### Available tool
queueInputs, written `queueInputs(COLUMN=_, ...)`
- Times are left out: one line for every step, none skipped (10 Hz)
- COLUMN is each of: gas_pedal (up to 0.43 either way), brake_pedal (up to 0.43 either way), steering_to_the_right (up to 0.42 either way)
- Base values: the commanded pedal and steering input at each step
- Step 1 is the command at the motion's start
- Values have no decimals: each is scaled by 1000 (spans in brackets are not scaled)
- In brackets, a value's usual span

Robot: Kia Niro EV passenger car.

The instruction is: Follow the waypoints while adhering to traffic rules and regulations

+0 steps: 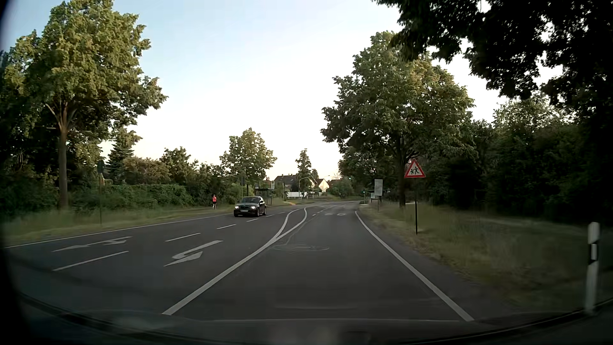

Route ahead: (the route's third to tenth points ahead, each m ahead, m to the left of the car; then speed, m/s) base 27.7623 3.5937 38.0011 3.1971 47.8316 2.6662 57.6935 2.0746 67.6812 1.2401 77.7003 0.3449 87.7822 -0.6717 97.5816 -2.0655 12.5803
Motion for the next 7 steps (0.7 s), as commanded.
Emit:
queueInputs(gas_pedal=28, brake_pedal=30, steering_to_the_right=7)
queueInputs(gas_pedal=28, brake_pedal=30, steering_to_the_right=7)
queueInputs(gas_pedal=20, brake_pedal=30, steering_to_the_right=7)
queueInputs(gas_pedal=20, brake_pedal=30, steering_to_the_right=7)
queueInputs(gas_pedal=20, brake_pedal=30, steering_to_the_right=7)
queueInputs(gas_pedal=20, brake_pedal=30, steering_to_the_right=7)
queueInputs(gas_pedal=20, brake_pedal=30, steering_to_the_right=7)
